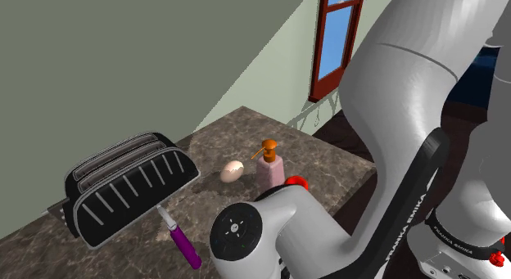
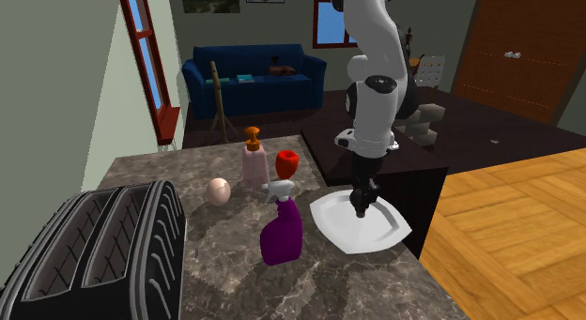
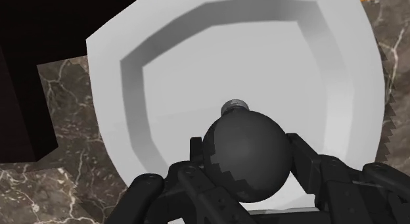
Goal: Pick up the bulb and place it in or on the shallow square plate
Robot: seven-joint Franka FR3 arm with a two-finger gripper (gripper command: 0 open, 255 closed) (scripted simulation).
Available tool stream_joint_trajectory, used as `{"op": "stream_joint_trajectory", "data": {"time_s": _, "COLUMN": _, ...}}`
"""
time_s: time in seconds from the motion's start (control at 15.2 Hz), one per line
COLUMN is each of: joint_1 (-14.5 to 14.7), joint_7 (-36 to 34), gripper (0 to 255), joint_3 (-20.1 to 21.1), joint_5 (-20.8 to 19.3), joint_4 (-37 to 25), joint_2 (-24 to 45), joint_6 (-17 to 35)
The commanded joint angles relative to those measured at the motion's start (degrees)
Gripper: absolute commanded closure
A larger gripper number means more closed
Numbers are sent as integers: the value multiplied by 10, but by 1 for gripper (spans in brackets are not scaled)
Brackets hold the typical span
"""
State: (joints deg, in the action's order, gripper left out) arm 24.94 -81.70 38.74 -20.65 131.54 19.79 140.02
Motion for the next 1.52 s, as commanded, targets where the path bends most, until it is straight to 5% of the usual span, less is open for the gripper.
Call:
{"op": "stream_joint_trajectory", "data": {"time_s": 0.0, "joint_1": 0, "joint_7": -1, "gripper": 255, "joint_3": -2, "joint_5": -2, "joint_4": 0, "joint_2": 2, "joint_6": 2}}
{"op": "stream_joint_trajectory", "data": {"time_s": 0.26, "joint_1": 0, "joint_7": -1, "gripper": 255, "joint_3": -2, "joint_5": -2, "joint_4": 0, "joint_2": 2, "joint_6": 2}}
{"op": "stream_joint_trajectory", "data": {"time_s": 0.33, "joint_1": 0, "joint_7": -1, "gripper": 0, "joint_3": -2, "joint_5": -2, "joint_4": 0, "joint_2": 2, "joint_6": 2}}
{"op": "stream_joint_trajectory", "data": {"time_s": 0.66, "joint_1": 0, "joint_7": -1, "gripper": 0, "joint_3": -2, "joint_5": -2, "joint_4": 0, "joint_2": 2, "joint_6": 2}}
{"op": "stream_joint_trajectory", "data": {"time_s": 0.92, "joint_1": -30, "joint_7": 47, "gripper": 0, "joint_3": 40, "joint_5": 67, "joint_4": -11, "joint_2": -61, "joint_6": -56}}
{"op": "stream_joint_trajectory", "data": {"time_s": 1.45, "joint_1": -29, "joint_7": 47, "gripper": 0, "joint_3": 39, "joint_5": 67, "joint_4": -11, "joint_2": -62, "joint_6": -56}}
